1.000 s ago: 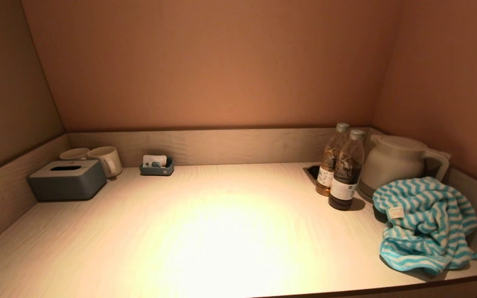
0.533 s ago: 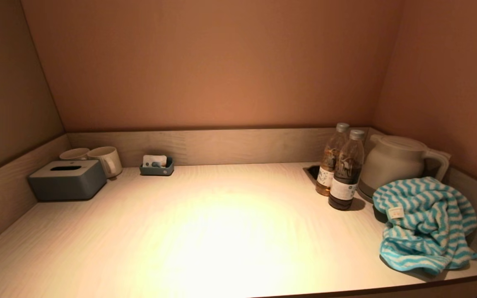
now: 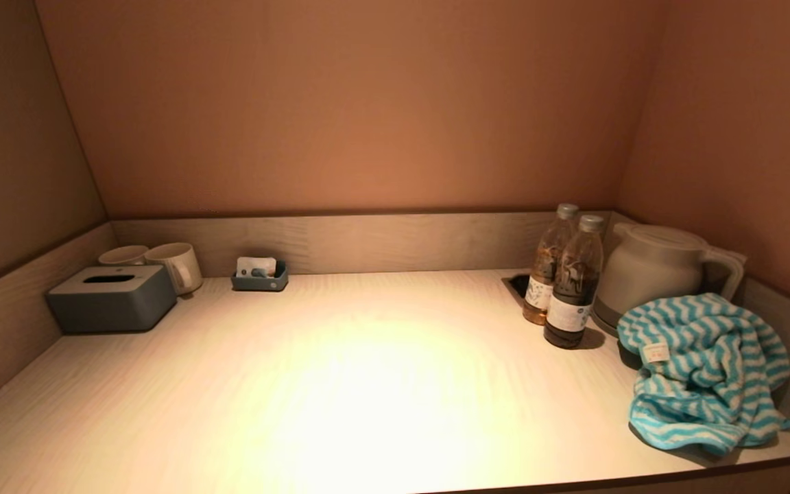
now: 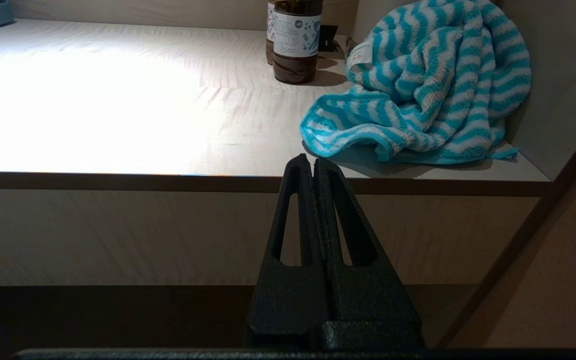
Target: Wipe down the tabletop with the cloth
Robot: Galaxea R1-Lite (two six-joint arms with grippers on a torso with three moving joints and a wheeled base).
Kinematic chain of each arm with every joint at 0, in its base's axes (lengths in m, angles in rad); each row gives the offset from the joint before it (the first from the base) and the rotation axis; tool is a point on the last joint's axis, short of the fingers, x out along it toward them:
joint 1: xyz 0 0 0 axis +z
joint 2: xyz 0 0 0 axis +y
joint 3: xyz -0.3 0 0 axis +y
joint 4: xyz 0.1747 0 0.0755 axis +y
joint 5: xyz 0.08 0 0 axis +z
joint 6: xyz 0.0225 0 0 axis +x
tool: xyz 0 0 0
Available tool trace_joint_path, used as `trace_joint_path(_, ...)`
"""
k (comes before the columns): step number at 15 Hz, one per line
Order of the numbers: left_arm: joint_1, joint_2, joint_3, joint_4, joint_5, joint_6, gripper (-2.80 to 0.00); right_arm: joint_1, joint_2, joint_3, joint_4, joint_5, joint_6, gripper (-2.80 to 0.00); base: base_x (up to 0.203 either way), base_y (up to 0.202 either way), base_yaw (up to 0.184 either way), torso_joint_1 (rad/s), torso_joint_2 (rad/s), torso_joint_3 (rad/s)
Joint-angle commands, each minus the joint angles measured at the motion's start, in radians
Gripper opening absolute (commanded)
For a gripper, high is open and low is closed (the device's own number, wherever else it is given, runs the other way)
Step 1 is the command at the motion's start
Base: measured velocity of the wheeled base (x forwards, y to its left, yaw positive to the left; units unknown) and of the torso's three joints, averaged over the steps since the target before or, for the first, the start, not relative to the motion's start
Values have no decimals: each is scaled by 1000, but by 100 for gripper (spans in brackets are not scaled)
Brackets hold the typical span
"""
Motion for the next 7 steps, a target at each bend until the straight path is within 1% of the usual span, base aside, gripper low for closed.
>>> trace_joint_path(1,0,0,1,0,0,0,-280,0,0,0,0,1,0,-280,0,0,0,0,0,0)
trace_joint_path(7,0,0,0,0,0,0,-280,0,0,0,0,-2,7,-280,0,0,0,0,0,0)
